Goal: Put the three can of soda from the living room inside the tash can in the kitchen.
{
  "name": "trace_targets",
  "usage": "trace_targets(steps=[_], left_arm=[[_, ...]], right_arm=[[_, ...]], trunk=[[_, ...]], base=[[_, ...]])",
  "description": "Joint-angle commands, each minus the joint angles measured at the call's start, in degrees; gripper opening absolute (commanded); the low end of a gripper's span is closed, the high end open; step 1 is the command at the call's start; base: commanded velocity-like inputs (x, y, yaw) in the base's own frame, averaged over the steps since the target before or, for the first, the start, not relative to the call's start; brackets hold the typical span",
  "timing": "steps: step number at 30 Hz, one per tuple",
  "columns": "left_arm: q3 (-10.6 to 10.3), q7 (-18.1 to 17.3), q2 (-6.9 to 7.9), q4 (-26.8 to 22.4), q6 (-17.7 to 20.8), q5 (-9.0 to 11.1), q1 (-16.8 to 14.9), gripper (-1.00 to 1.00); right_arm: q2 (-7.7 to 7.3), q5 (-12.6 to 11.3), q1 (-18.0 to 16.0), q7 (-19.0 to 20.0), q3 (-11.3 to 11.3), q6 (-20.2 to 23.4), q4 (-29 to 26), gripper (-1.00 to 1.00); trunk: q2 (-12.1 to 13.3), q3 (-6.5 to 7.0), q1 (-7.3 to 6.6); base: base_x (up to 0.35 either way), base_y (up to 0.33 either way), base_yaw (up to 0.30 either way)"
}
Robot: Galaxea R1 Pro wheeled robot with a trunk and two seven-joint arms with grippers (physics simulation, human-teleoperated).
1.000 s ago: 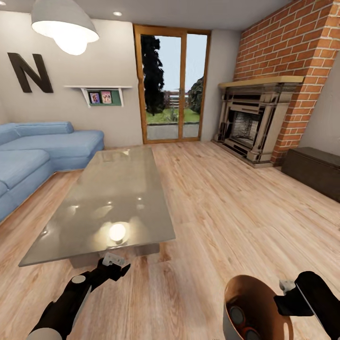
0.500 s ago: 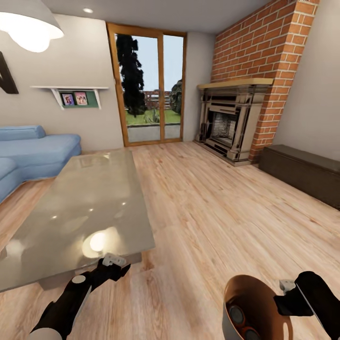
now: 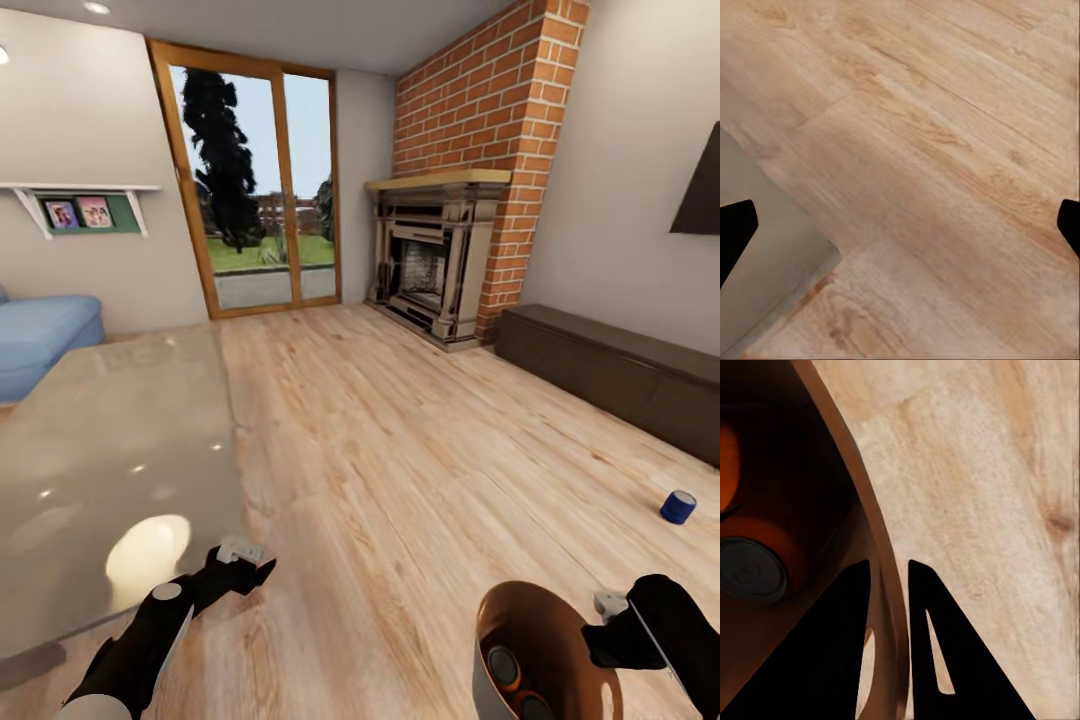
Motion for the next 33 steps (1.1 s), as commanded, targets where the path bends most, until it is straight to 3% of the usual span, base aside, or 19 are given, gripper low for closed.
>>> trace_targets(steps=[1, 25, 33], left_arm=[[-0.03, 0.0, 0.0, 0.0, 0.01, 0.0, 0.0, 1.0], [-0.08, 0.04, 0.0, 0.01, 0.03, 0.0, 0.0, 1.0], [-0.1, 0.0, 0.0, 0.0, 0.03, 0.0, 0.0, 1.0]], right_arm=[[0.0, -1.38, -0.01, 0.17, -0.08, 0.35, -0.01, -1.0], [0.25, -1.43, 0.05, -0.07, -0.21, 0.35, -0.01, -1.0], [0.24, -1.43, 0.05, -0.07, -0.14, 0.35, -0.01, -1.0]], trunk=[[0.0, 0.04, 0.0], [0.0, 0.75, 0.0], [0.0, 0.8, 0.0]], base=[[0.144, -0.299, -0.246], [0.122, -0.304, -0.245], [0.116, -0.305, -0.064]])
